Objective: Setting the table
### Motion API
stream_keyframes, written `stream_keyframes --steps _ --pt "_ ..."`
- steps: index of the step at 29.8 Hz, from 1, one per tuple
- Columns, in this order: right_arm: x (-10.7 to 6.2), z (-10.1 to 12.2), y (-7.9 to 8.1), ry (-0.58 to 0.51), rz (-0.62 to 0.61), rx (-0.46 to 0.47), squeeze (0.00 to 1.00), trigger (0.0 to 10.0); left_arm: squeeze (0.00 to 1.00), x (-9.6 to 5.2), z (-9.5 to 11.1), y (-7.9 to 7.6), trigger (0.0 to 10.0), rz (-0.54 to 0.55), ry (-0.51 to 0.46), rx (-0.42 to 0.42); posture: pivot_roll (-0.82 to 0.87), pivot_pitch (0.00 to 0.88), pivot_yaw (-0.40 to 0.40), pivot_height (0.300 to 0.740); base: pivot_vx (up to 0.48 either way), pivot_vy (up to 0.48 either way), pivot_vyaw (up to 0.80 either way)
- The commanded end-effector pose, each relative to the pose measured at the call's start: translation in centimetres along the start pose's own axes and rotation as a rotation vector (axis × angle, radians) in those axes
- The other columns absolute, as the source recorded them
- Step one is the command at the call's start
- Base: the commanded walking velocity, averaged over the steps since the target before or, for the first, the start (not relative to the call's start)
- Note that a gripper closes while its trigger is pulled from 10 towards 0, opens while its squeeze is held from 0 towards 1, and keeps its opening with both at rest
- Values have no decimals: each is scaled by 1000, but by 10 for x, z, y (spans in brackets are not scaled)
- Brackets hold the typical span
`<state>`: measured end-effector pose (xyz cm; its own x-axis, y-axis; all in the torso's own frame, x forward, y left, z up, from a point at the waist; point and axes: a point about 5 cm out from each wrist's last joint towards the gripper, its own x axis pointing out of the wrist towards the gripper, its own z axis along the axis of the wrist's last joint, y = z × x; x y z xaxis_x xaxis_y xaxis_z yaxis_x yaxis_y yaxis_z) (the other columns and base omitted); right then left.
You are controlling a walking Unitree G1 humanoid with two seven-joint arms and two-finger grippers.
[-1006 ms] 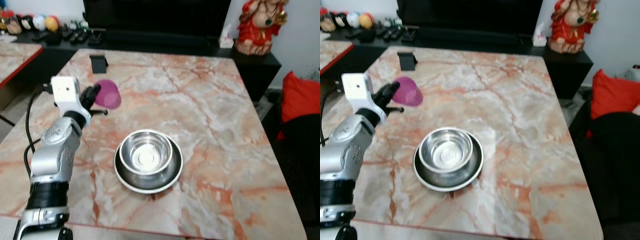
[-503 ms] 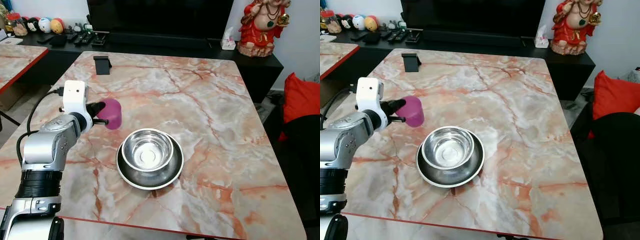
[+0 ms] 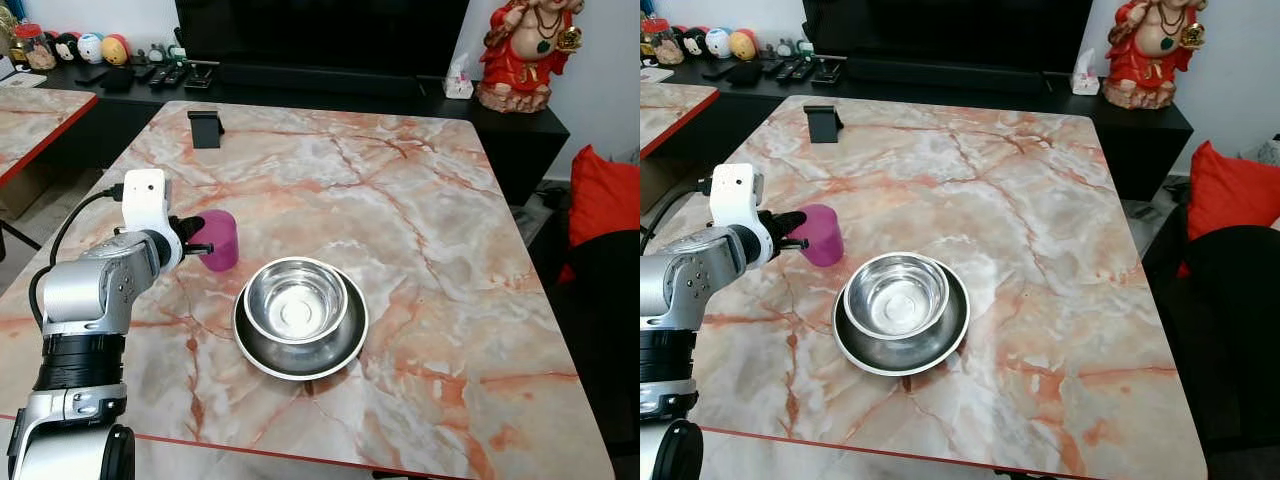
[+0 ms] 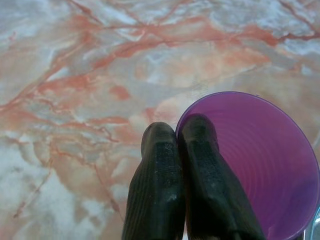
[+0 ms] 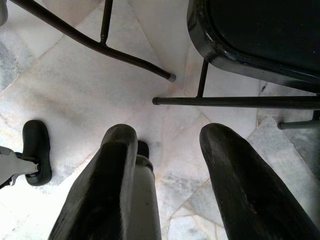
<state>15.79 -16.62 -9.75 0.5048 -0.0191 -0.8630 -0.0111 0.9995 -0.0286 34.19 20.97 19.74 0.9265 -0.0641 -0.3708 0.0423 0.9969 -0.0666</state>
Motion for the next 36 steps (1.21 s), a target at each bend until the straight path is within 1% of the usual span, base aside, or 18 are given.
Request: stream_keyframes --steps 1,6,18,29,30,31,36 --pt "0 -1 -1 9 0 -6 0 10000 0 -2 0 1 10000 10 7 0 25 0 -34 740 0 0 0" --pt "0 -1 -1 10 2 -6 0 10000 0 -1 -5 -1 10000 12 27 -9 22 1 -33 740 0 0 0" --pt "0 0 -1 12 4 -9 0 10000 0 -1 -11 -1 10000 17 47 -21 17 14 -37 740 0 0 0" --pt "0 0 -2 13 2 -11 0 10000 0 0 -12 -2 10000 15 47 -25 17 14 -37 740 0 0 0" --pt "0 0 -1 13 3 -11 0 10000 439 0 -12 -2 10000 15 46 -25 17 16 -38 740 0 0 0" --pt "0 0 -1 13 4 -11 0 10000 1000 0 -12 -2 10000 16 46 -25 17 16 -38 740 0 0 0" --pt "0 0 -2 13 3 -12 0 10000 1000 0 -12 -2 10000 16 41 -25 17 16 -38 740 0 0 0"
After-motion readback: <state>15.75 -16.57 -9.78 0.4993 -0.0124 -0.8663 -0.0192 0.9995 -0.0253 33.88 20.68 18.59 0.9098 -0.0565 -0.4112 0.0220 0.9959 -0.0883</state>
